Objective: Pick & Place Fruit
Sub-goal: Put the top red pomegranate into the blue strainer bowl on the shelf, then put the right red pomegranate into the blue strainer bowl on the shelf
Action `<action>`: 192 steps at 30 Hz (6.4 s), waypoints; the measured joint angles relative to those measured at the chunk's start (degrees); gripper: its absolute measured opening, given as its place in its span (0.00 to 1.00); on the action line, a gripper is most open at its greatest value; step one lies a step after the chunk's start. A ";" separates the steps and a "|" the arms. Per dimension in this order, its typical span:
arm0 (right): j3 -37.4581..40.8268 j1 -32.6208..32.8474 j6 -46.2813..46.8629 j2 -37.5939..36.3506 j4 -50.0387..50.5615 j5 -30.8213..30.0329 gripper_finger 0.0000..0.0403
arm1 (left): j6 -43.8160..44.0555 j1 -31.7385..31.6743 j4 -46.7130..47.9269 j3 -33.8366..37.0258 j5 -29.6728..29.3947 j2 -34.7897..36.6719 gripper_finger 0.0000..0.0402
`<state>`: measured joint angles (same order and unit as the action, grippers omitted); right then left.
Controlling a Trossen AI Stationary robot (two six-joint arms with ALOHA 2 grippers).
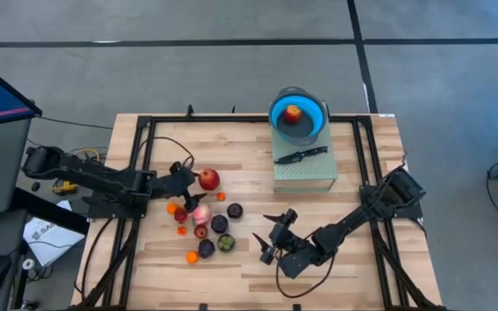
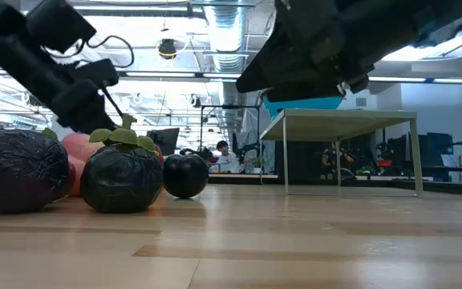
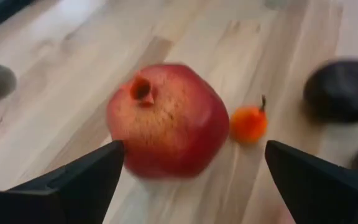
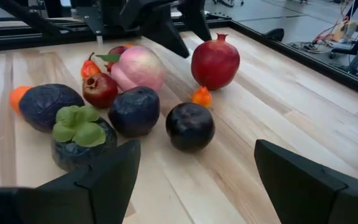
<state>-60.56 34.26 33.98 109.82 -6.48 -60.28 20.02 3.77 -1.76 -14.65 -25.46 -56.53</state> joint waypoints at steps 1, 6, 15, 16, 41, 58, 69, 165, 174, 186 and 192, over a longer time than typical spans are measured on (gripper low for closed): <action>0.00 -0.11 -0.06 0.00 0.00 0.22 0.77 | 0.49 -0.59 -3.11 1.07 -0.26 -0.38 0.95; 0.00 -0.65 -0.07 0.00 0.00 0.25 0.77 | 4.51 -4.16 -12.05 4.62 -1.21 -2.96 0.96; 0.00 -0.68 -0.03 0.00 -0.64 0.28 0.77 | 4.35 -6.86 -23.08 5.79 -1.25 -10.00 0.97; 0.00 -0.68 -0.03 0.00 -0.83 0.28 0.77 | 4.26 -6.86 -23.44 5.79 -1.07 -10.75 0.97; 0.00 -0.65 0.08 0.00 -1.79 0.32 0.77 | 2.66 -7.75 -27.47 5.74 -1.09 -12.23 0.97; -0.01 -1.41 0.04 0.00 -2.79 0.45 0.77 | -2.04 -17.45 -2.01 -10.95 8.86 -9.85 0.97; 0.00 -1.86 -0.07 0.00 -2.86 0.47 0.77 | 6.25 -26.91 12.83 -25.77 18.17 -21.68 0.95; -12.04 0.47 11.66 8.15 27.18 6.45 0.87 | -29.71 1.37 -17.72 -23.10 30.78 -35.25 0.85; -12.04 -3.27 17.15 11.41 26.96 3.67 0.87 | -30.51 0.31 -19.63 -23.66 36.46 -39.73 0.85; -12.06 -6.78 12.61 11.30 26.90 3.93 0.88 | -30.50 0.20 -21.15 -23.61 35.74 -40.00 0.85; -12.06 -7.77 12.07 11.21 26.62 6.31 0.93 | -30.53 0.25 -21.82 -23.19 36.26 -39.90 0.85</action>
<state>-72.62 26.48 46.05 121.03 20.14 -53.97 -10.51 4.02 -23.58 -37.84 10.81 -96.43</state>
